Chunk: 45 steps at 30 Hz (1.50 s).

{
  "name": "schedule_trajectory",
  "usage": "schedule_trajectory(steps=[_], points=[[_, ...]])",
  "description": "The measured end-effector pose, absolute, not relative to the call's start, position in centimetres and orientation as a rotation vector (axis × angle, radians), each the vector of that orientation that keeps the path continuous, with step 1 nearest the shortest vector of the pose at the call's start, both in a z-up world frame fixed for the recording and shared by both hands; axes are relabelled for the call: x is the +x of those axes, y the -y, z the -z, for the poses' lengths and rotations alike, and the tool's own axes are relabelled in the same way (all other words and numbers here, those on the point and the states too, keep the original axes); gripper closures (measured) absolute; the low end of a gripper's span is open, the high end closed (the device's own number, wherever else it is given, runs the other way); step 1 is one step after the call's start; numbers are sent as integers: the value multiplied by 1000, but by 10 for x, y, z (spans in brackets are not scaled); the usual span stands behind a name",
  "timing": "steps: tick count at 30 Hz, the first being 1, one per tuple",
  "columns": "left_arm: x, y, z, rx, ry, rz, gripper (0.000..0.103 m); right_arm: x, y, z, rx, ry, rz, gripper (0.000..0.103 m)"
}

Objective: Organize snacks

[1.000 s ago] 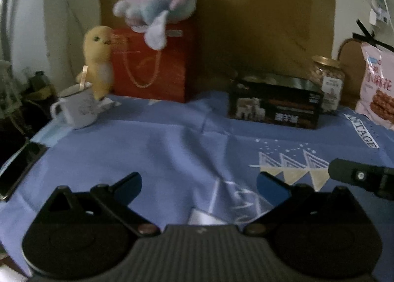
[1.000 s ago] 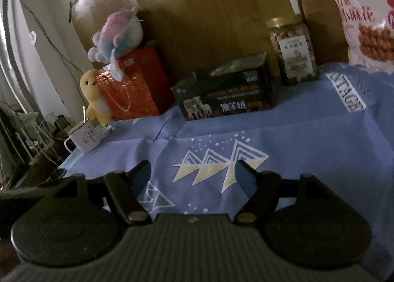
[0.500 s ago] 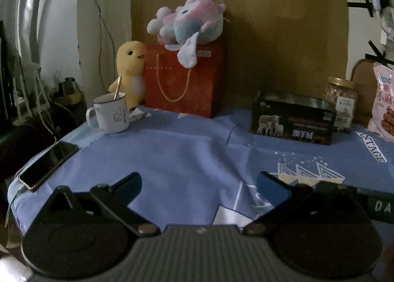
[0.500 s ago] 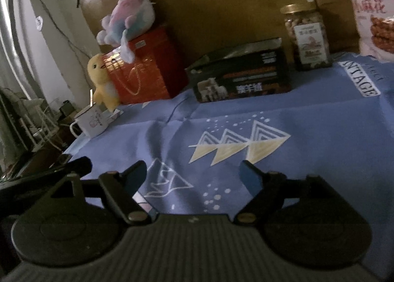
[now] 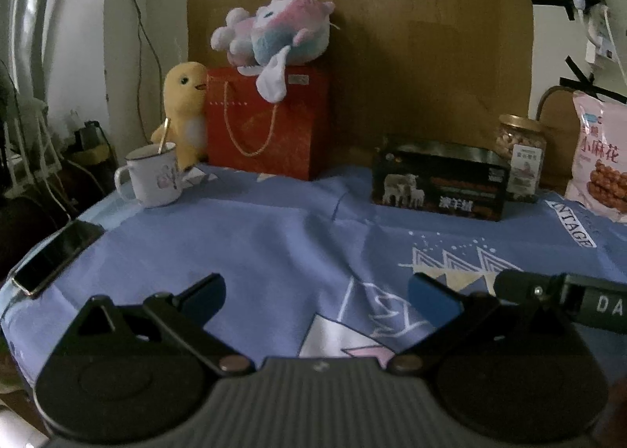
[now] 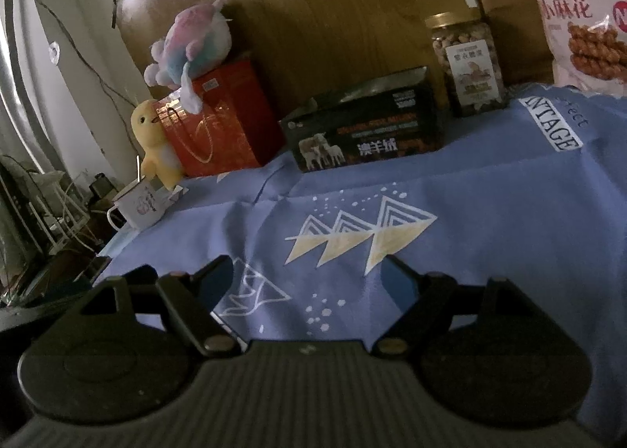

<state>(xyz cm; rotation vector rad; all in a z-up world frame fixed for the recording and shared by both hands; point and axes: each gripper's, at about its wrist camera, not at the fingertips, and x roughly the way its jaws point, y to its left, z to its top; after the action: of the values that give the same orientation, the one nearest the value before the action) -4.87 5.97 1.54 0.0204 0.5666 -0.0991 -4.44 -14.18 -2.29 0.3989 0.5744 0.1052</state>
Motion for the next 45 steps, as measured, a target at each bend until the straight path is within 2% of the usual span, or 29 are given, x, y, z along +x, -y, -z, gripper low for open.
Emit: schedule_trajectory(steps=[10, 26, 38, 42, 45], points=[[-50, -67, -26, -39, -546, 91, 0, -59, 145, 5, 342, -523, -81, 18], [-20, -46, -20, -8, -594, 36, 0, -32, 170, 11, 303, -507, -139, 18], [7, 18, -22, 95, -624, -80, 0, -1, 228, 26, 214, -397, -168, 18], [12, 52, -23, 197, -596, -116, 0, 10, 243, 29, 353, -454, -215, 18], [15, 65, -24, 223, -589, -99, 0, 11, 240, 30, 343, -463, -196, 18]])
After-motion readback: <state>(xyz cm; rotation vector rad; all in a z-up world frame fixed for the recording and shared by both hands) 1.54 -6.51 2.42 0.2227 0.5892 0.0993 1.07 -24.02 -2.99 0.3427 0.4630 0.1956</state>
